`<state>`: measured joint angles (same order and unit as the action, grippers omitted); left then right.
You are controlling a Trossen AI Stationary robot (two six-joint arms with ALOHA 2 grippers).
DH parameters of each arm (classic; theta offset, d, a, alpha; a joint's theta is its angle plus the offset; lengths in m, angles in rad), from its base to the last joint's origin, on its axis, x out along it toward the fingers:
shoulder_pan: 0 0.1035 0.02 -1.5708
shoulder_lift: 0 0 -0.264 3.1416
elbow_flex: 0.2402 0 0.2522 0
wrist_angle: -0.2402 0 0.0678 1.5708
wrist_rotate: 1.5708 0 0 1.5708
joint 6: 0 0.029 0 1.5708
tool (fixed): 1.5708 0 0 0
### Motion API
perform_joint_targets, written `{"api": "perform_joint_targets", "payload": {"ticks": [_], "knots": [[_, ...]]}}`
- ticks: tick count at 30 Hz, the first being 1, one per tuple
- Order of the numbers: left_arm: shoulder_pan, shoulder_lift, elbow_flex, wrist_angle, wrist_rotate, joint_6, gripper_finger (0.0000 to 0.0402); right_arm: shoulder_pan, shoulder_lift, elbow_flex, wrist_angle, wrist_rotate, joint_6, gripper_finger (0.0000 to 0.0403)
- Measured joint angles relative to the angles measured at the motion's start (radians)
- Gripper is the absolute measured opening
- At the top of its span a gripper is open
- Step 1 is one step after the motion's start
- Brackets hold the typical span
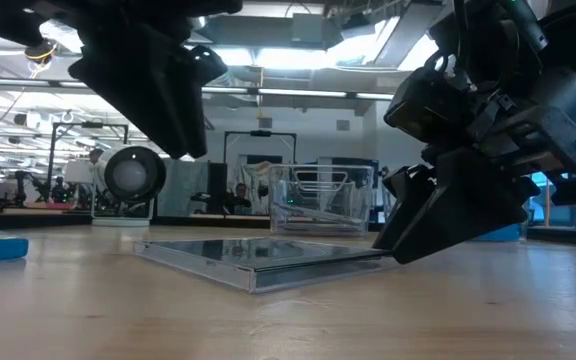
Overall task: Pick & place jewel cases by type
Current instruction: Put the black CD case into the left transparent bin
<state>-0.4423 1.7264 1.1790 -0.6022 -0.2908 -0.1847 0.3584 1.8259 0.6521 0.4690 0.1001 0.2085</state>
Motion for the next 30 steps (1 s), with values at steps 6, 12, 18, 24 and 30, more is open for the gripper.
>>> {"api": "perform_joint_targets", "payload": {"ticks": [6, 12, 18, 24, 30], "knots": [[-0.001, 0.0, 0.0, 0.0, -0.062, -0.043, 0.017, 0.0, 0.0, 0.0, 0.003, -0.02, 0.0, 0.0172], [-0.003, 0.0, 0.0, 0.0, -0.071, -0.098, 0.0229, 0.0, 0.0, 0.0, 0.004, -0.02, -0.001, 0.0172], [-0.007, 0.0, 0.0, -0.007, 0.079, -0.214, 0.0257, 0.0, 0.0, 0.0, 0.004, -0.022, 0.0, 0.0172], [-0.044, -0.006, -0.059, -0.01, 0.072, -0.312, 0.0255, -0.001, 0.0, 0.0, 0.005, -0.023, 0.0, 0.0172], [-0.111, -0.027, -0.173, 0.096, -0.097, -0.397, 0.0255, -0.001, 0.0, 0.0, 0.005, -0.023, 0.0, 0.0172]]}}
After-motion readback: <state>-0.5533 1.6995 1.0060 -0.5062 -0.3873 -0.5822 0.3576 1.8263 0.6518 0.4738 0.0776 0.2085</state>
